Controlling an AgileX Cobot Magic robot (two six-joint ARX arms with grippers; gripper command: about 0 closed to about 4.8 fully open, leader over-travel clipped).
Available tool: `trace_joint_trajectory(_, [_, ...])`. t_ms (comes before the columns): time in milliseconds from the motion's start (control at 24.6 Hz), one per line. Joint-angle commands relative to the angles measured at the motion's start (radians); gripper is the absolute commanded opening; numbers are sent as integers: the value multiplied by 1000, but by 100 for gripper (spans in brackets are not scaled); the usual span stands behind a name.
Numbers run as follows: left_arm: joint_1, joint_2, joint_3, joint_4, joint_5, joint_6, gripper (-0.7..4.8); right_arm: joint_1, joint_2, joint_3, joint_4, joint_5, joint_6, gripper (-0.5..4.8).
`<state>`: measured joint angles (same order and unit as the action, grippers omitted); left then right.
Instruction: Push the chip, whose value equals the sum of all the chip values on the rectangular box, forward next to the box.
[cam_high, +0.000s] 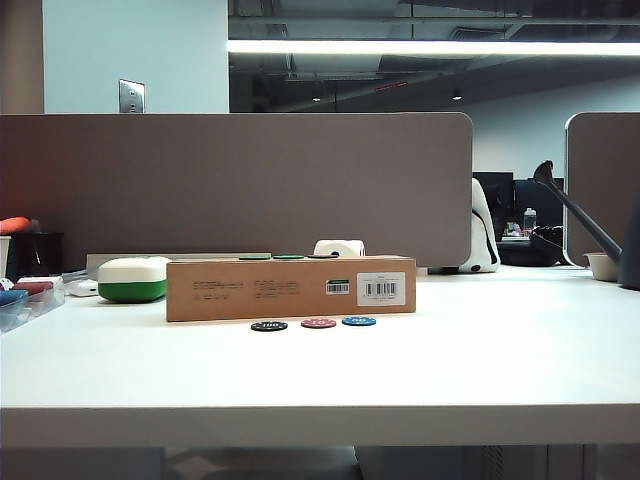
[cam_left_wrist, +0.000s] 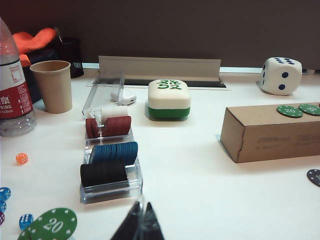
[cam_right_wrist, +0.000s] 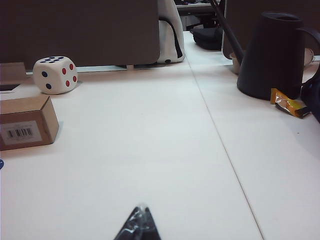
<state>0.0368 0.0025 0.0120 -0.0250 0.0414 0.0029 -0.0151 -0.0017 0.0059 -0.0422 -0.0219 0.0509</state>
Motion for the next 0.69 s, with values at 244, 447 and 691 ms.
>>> trace_joint_trajectory(244, [-1, 206, 285, -103, 8, -3, -5, 0, 0, -5, 16, -3, 2, -6])
trace_joint_trajectory(447, [-27, 560, 533, -109, 7, -3, -5, 0, 0, -5, 17, -3, 5, -6])
trace_joint_trajectory(691, [-241, 987, 872, -109, 8, -3, -5, 0, 0, -5, 18, -3, 5, -6])
